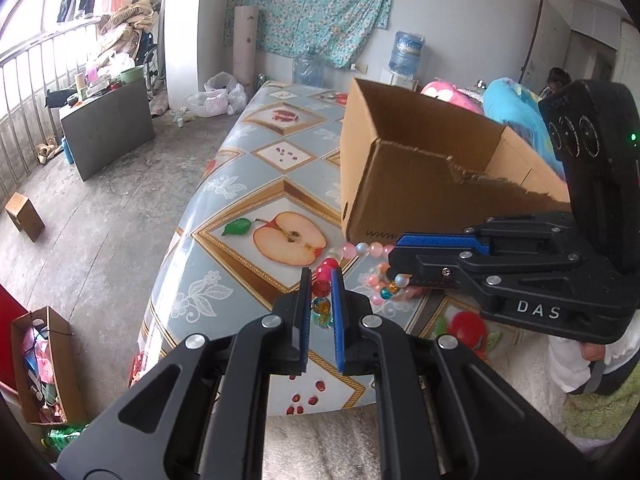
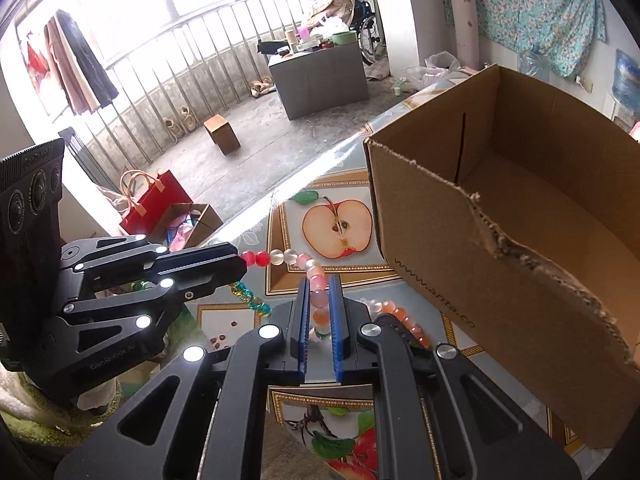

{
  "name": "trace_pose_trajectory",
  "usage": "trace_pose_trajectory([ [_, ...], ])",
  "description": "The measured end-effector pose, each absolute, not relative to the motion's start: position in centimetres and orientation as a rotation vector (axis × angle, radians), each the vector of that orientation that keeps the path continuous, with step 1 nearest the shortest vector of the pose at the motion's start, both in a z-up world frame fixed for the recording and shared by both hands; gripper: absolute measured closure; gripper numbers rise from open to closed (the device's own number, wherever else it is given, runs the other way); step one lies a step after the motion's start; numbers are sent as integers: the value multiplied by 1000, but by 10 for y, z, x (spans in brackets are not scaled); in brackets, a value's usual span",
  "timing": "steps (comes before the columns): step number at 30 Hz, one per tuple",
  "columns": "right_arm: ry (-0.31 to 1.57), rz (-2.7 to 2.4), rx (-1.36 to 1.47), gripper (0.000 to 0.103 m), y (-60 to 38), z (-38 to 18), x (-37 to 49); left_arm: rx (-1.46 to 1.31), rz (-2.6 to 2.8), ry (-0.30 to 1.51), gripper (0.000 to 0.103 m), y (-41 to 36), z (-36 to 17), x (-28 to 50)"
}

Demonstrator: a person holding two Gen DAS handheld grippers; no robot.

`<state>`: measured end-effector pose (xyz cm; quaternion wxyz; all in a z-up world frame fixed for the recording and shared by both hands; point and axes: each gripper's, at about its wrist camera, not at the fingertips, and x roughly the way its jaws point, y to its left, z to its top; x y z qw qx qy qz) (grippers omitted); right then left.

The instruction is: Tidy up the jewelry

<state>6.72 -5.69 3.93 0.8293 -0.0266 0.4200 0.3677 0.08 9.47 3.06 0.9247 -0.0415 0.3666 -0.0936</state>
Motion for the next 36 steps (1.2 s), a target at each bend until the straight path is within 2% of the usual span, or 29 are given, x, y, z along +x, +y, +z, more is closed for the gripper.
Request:
trace_pose_trajectory([
  [9, 717, 727, 12, 93, -97, 116, 70, -24, -347, 527, 94, 57, 125, 11],
  [15, 748, 652, 66, 93, -133, 132, 128, 32, -425, 500, 94, 19, 159, 72],
  [20, 882, 620, 120, 93, -148, 116, 194, 72, -450, 589, 94, -13, 145, 138],
  [28, 1114, 555, 166, 93, -151, 59, 284, 127, -390, 797, 94, -40, 83, 225],
  [33, 1090, 495, 168, 92, -159, 52, 298, 126, -350, 785, 90, -31, 78, 233],
  [34, 1068, 496, 174, 91, -161, 55, 294, 116, -349, 771, 88, -28, 81, 229],
  [36, 1017, 487, 165, 77, -166, 65, 286, 107, -341, 730, 87, -21, 89, 219],
])
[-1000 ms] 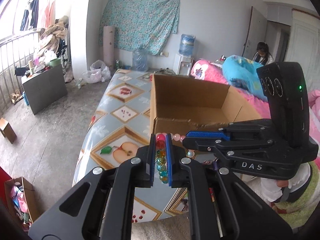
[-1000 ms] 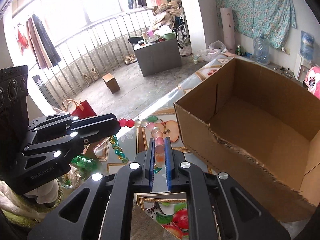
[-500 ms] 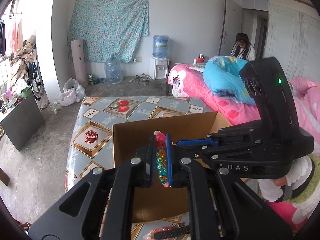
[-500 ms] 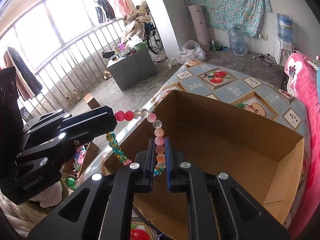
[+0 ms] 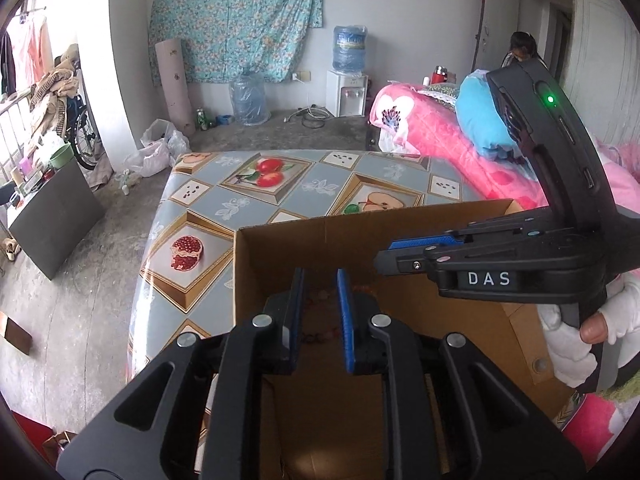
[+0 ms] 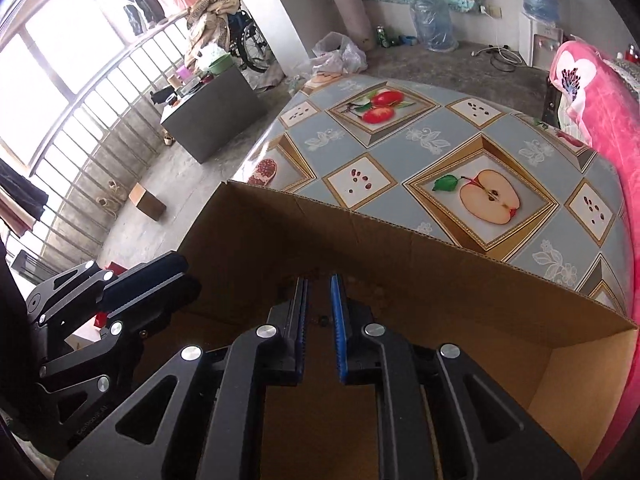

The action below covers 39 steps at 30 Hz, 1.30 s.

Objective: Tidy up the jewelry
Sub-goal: 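Open both grippers to drop the bracelet into the box, then grasp the black strap with the left gripper while the right gripper grasps the purple watch face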

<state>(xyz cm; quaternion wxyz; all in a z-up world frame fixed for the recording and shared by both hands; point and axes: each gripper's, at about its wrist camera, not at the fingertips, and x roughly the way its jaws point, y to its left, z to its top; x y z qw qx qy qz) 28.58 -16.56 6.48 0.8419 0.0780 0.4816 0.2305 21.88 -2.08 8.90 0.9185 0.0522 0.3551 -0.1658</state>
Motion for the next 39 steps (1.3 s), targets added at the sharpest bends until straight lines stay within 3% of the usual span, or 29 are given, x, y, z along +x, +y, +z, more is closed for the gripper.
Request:
trace_pose_trajectory([
  [1, 984, 474, 149, 68, -168, 72, 280, 104, -340, 707, 85, -16, 94, 211],
  [4, 859, 456, 88, 64, -174, 102, 247, 81, -339, 635, 81, 0, 113, 178],
  [9, 632, 439, 93, 36, -202, 148, 161, 15, -321, 539, 68, 40, 131, 109],
  [14, 573, 402, 141, 11, -229, 141, 87, -56, -300, 557, 58, 66, 111, 58],
  [16, 591, 370, 172, 7, -238, 125, 68, -101, -320, 601, 55, 70, 91, 48],
  [24, 750, 316, 218, 7, -234, 41, 30, -206, -439, 847, 55, 40, 4, 43],
  [27, 799, 357, 207, 17, -219, 16, 30, -214, -452, 885, 55, 32, -11, 46],
  [29, 848, 387, 215, 33, -210, -1, 34, -215, -450, 914, 55, 29, -19, 51],
  [31, 882, 397, 199, 39, -201, -14, 39, -221, -442, 940, 55, 25, -26, 56],
  [39, 901, 427, 97, 47, -175, -32, 38, -231, -425, 987, 55, 21, -34, 69],
])
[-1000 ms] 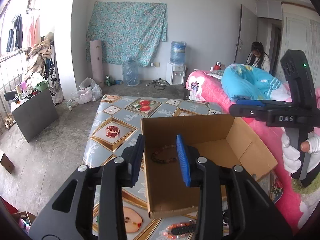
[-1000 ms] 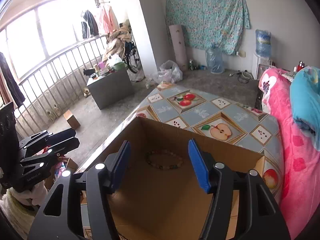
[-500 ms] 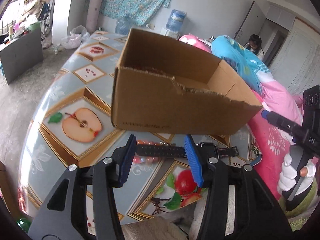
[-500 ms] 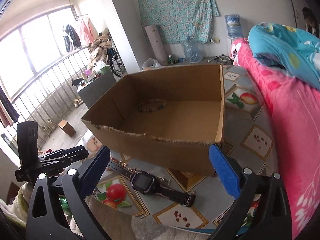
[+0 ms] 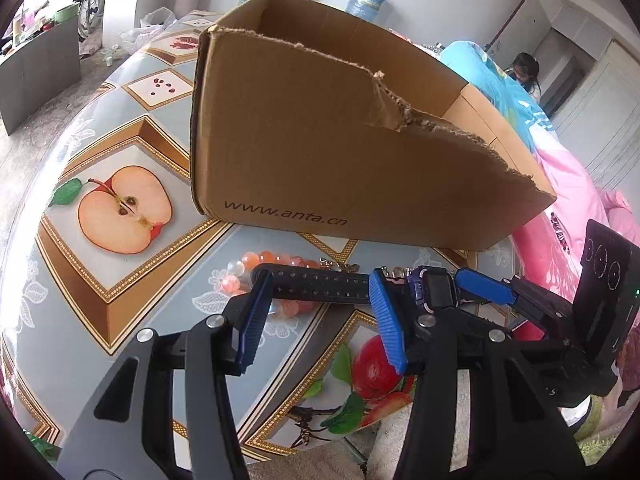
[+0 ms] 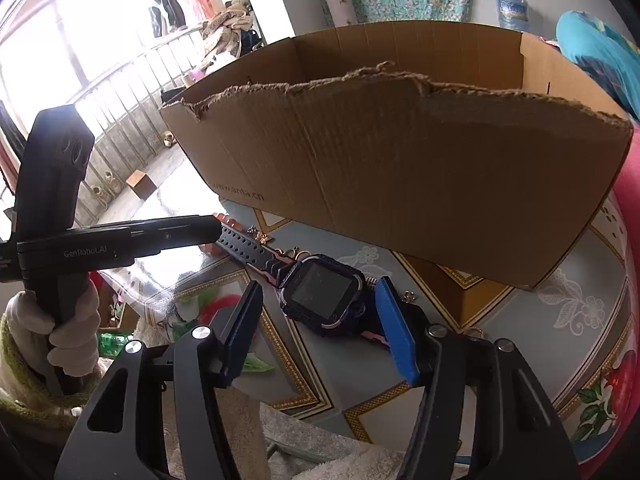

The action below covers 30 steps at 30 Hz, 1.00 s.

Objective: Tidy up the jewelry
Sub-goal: 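Grasp the black strap with the left gripper while the right gripper grasps the purple watch face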

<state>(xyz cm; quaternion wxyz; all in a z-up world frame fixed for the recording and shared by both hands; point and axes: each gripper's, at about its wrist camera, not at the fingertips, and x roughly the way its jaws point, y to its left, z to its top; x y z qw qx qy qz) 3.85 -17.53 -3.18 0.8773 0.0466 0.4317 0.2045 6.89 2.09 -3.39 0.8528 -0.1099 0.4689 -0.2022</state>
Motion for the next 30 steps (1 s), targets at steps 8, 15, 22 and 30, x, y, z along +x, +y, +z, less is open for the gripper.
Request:
trace_pose_trajectory([
  [8, 891, 423, 56, 47, -167, -34, 38, -237, -368, 1000, 51, 25, -35, 80],
  [15, 886, 419, 37, 47, -160, -32, 36, -245, -382, 1008, 50, 25, -36, 81],
  [22, 883, 416, 20, 47, -152, -31, 37, -348, -483, 988, 50, 29, -32, 77],
  [30, 882, 417, 18, 47, -151, -31, 36, -199, -357, 1003, 50, 24, -33, 78],
])
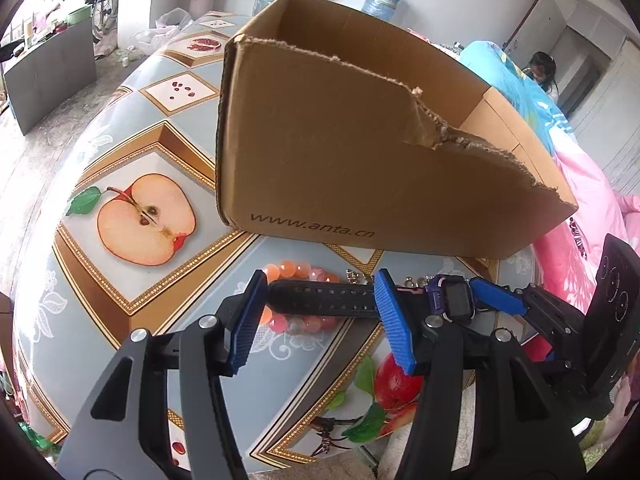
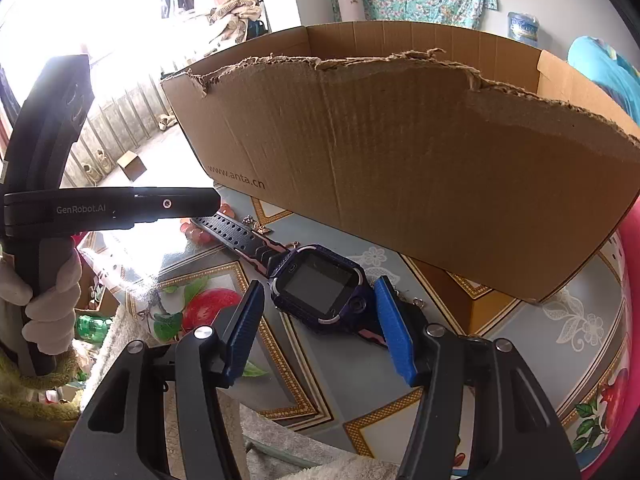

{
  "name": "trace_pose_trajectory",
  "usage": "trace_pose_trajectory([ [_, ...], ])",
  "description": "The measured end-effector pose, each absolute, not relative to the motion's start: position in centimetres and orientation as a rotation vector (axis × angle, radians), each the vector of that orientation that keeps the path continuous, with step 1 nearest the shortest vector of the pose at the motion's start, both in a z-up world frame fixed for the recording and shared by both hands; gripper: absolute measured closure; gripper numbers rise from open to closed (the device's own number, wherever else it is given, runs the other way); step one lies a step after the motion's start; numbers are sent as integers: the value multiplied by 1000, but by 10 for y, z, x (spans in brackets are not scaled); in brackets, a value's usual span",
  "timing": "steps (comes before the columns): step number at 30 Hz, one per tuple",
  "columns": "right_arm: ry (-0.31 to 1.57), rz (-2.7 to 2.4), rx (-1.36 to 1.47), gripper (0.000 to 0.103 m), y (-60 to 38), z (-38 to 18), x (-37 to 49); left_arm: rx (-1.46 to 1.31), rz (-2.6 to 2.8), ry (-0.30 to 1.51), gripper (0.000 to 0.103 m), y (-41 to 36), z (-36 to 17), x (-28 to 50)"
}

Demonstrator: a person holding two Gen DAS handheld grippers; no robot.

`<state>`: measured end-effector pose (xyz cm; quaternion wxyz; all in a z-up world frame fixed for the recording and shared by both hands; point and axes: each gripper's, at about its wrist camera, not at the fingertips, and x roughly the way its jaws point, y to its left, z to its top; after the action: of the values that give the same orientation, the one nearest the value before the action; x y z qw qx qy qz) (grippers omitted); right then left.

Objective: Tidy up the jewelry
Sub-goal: 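Grasp the black strap with the left gripper while the right gripper grasps the purple watch face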

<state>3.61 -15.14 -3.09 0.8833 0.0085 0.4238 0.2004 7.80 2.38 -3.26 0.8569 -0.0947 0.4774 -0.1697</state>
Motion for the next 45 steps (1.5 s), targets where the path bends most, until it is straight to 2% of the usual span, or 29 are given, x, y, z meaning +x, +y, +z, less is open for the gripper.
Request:
trace_pose_trajectory([
  [3, 882, 417, 16, 47, -152, -31, 36, -192, -348, 1008, 49, 23, -33, 80],
  [7, 882, 414, 12, 47, -152, -32, 36, -170, -354, 1017, 41, 17, -35, 83],
  [17, 881, 415, 6, 47, -152, -32, 36, -371, -441, 1016, 41, 31, -38, 87],
  [23, 879, 414, 4, 47, -153, -32, 36, -337, -488, 962, 42, 22, -29, 79],
  [34, 865, 418, 16, 47, -156, -34, 32, -188, -491, 927, 76, -8, -19, 68],
  [45, 859, 382, 179, 49, -224, -16, 0, -7, -393, 907, 78, -12, -20, 51],
])
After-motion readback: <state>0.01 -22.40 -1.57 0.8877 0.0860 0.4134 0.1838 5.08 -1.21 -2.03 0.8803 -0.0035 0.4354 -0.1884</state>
